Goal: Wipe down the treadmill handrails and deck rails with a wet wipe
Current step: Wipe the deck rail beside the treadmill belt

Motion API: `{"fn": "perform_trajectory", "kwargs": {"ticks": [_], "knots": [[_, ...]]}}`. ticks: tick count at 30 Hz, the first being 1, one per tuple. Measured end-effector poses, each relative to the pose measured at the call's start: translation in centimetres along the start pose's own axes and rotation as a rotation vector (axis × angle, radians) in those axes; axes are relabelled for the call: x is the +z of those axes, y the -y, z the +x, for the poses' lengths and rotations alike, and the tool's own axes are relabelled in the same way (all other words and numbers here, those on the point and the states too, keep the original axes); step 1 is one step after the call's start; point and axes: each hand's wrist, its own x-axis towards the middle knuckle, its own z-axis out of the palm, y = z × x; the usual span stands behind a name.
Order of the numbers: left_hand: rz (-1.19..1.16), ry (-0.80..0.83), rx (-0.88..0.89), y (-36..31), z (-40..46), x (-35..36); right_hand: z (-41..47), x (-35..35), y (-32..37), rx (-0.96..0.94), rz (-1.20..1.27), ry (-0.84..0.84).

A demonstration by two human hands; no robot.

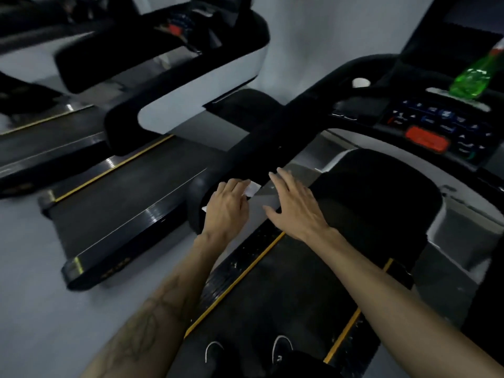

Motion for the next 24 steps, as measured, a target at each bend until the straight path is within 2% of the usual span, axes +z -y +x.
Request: {"fn": "perform_trajectory", "kwargs": {"ticks": [8,17,24], "knots": [[0.015,-0.01,-0.063,7.1,-3.6,-4.4,2.1,3.4,9.0,-0.101,0.003,0.006],[0.004,-0.006,-0.089,17.6,-7.3,-9.5,4.4,7.6,19.4,-0.091,0.01,0.022],[-0.002,0.02,-0.152,23.2,-6.9,-10.3,7.6,10.8,22.9,-0.106,0.04,0.084]]}}
